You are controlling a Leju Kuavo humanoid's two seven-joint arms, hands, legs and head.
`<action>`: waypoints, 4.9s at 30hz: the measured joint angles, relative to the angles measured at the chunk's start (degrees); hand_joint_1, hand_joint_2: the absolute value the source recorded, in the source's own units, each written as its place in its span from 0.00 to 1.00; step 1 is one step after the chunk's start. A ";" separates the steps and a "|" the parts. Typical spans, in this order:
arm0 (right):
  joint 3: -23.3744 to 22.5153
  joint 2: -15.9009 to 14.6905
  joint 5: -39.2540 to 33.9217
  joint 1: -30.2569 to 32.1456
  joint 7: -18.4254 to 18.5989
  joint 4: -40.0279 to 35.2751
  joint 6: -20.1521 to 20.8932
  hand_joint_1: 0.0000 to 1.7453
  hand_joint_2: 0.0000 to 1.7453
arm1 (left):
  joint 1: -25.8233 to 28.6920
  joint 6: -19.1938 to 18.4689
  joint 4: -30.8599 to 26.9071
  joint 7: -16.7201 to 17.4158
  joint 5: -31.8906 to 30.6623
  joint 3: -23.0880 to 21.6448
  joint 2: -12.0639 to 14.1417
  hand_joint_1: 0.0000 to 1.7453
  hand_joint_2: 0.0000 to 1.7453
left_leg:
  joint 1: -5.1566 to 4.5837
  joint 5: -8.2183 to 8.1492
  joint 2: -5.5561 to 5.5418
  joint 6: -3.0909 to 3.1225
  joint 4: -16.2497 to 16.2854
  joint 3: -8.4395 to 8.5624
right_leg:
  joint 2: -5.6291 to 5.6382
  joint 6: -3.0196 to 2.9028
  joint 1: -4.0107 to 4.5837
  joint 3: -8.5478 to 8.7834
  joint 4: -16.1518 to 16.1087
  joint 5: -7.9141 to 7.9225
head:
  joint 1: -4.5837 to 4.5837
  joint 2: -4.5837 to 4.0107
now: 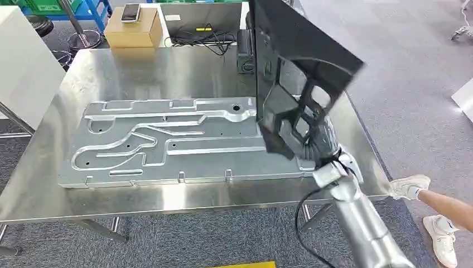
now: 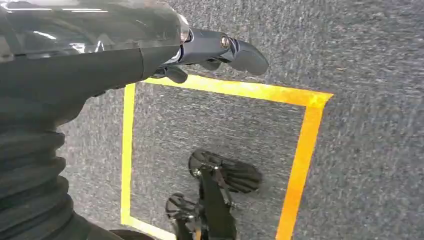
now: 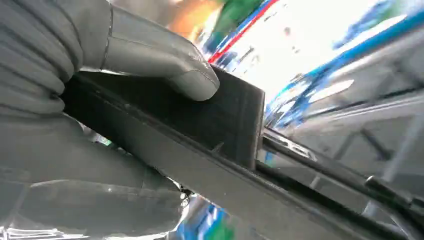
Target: Take the parts from the cabinet and place them on the table.
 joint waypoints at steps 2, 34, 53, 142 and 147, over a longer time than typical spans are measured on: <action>-0.09 0.00 6.81 -5.15 1.34 5.03 -3.06 1.00 1.00 | -0.04 -0.15 0.00 -0.28 -0.07 0.00 0.04 0.00 1.00 | -0.09 -0.56 -0.25 -0.24 0.00 0.54 | 0.07 -0.78 0.14 3.52 -10.25 6.07 | 0.02 0.00; 28.17 14.95 45.58 -27.31 21.70 63.20 -0.71 0.00 0.00 | -1.06 -0.81 0.00 -3.67 -3.26 -0.55 1.14 0.00 1.00 | -0.11 0.81 -0.18 -1.01 -0.48 -0.39 | -0.46 -2.07 1.17 4.78 -12.49 5.42 | 0.00 0.00; 15.76 12.89 32.15 -20.70 8.01 42.34 -26.66 0.00 0.00 | -0.95 1.55 0.00 -2.40 -2.89 -0.52 1.27 0.00 0.00 | 0.78 -0.07 0.05 -1.51 -0.44 0.37 | -0.20 -1.07 0.84 5.04 -12.31 4.83 | -0.02 0.00; -74.53 9.81 38.96 27.80 38.29 72.12 11.88 0.00 0.00 | 0.92 -1.25 -0.09 -4.06 -2.21 6.91 -1.14 0.00 0.00 | -0.27 -7.12 0.84 -1.40 -3.99 11.52 | -1.31 -1.45 0.94 3.90 -13.79 8.27 | -0.04 0.00; -74.53 9.84 39.13 27.50 37.88 72.29 11.99 0.00 0.00 | 0.58 -1.05 -0.09 -4.00 -2.25 6.91 -1.14 0.00 0.00 | -0.16 -3.95 1.34 0.98 -4.43 8.96 | -0.73 0.02 0.32 1.77 -9.22 2.18 | -0.07 0.00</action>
